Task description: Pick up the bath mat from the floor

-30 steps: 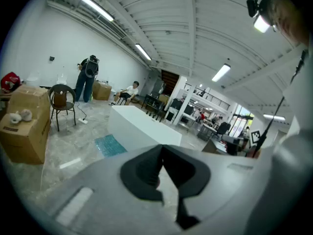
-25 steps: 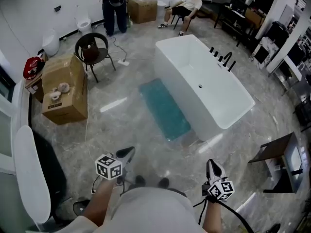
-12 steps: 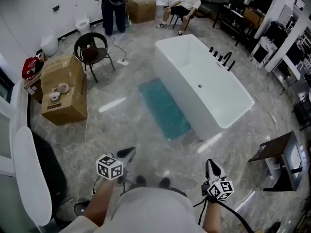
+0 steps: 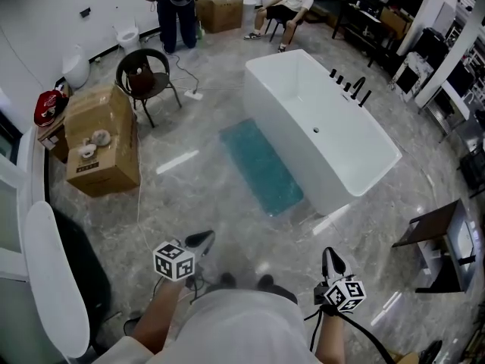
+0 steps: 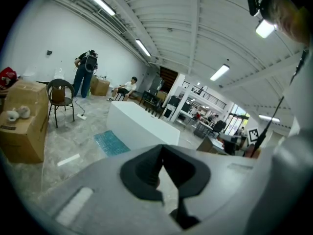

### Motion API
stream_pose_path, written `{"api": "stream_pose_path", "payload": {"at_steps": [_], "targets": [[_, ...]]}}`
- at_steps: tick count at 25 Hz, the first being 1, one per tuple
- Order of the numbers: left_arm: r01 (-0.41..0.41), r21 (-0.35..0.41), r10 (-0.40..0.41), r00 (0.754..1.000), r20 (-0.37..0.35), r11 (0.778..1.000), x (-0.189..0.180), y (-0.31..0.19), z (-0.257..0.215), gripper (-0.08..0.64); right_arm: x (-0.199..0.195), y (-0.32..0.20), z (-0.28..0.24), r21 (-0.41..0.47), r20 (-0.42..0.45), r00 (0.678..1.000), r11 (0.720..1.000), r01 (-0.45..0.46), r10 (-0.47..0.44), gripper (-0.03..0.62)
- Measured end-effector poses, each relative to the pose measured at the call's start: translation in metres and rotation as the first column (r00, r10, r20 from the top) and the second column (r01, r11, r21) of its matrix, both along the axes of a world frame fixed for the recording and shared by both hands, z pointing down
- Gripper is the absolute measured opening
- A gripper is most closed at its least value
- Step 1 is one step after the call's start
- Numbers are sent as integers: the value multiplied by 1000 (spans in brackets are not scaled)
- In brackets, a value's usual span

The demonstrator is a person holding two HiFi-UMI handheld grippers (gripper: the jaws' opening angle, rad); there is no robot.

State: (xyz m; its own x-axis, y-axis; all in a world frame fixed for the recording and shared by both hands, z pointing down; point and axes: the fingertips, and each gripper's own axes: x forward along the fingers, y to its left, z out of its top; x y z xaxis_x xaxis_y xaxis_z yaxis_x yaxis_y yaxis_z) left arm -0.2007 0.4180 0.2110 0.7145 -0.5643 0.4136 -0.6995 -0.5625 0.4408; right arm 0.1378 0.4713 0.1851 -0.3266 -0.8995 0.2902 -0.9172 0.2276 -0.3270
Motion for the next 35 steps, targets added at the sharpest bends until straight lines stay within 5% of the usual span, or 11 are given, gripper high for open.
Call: {"api": "stream_pose_path", "payload": {"at_steps": [11,23,35], "targets": [[-10,-7,10,1000,-1,1000,-32,-5,7,-1,-51,-5,14,-26,19,1000,1000,15,-15,6],[27,-31,-26,1000,9,999,-45,-26,15,-2,-54,-35,29,-64,45,999,998,25,-23,6],[73,-49,-71,997,37,996,-33,-90,21,-2,-42,-122,42,-86,51,995,992,91,-86,6]]}}
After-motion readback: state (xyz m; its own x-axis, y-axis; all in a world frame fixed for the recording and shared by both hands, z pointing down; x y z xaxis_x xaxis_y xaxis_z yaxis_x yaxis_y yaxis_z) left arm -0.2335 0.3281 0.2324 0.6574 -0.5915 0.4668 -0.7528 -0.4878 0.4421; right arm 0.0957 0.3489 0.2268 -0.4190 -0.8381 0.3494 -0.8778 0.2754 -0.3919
